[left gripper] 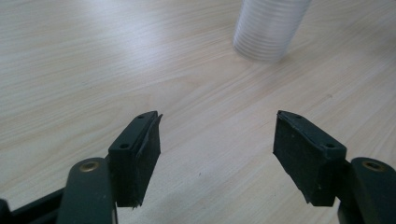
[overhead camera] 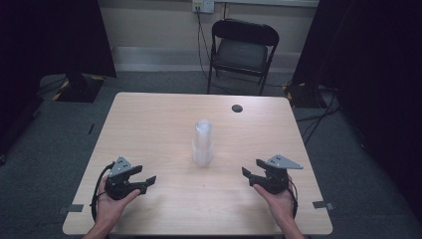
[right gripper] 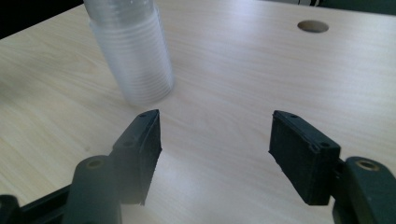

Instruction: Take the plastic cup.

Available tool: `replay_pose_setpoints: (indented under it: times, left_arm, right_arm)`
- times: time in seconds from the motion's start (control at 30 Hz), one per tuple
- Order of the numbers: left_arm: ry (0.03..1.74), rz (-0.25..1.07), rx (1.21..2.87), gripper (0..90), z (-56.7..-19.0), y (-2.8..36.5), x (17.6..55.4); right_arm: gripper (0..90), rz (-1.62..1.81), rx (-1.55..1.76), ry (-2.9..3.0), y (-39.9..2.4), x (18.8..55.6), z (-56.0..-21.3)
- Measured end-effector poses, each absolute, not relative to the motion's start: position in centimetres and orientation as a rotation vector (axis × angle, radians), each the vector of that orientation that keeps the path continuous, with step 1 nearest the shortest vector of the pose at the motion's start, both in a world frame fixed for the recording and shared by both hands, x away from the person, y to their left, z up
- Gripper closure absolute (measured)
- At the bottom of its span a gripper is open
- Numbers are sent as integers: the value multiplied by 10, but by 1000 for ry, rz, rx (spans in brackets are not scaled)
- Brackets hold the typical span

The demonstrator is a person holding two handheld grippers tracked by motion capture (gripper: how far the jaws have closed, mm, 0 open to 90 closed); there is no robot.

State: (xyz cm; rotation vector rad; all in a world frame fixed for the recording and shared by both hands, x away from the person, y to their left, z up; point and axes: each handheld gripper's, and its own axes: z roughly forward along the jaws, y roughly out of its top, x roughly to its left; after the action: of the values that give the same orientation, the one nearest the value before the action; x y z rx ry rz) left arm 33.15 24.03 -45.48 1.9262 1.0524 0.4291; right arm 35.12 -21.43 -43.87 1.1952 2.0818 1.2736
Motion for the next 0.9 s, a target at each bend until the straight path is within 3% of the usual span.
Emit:
replay_pose_setpoints:
  times: [0.43, 0.63, 0.9]
  left_arm:
    - [1025, 408, 1890, 306, -453, 237, 329]
    - [1038, 404, 1885, 303, -454, 238, 330]
    - [1040, 419, 1888, 305, -454, 237, 329]
  right_arm:
    - [350, 1325, 1147, 2125, -196, 362, -424]
    - [409, 1353, 1101, 2142, -184, 368, -419]
    - [391, 1375, 1039, 2158, -164, 376, -410]
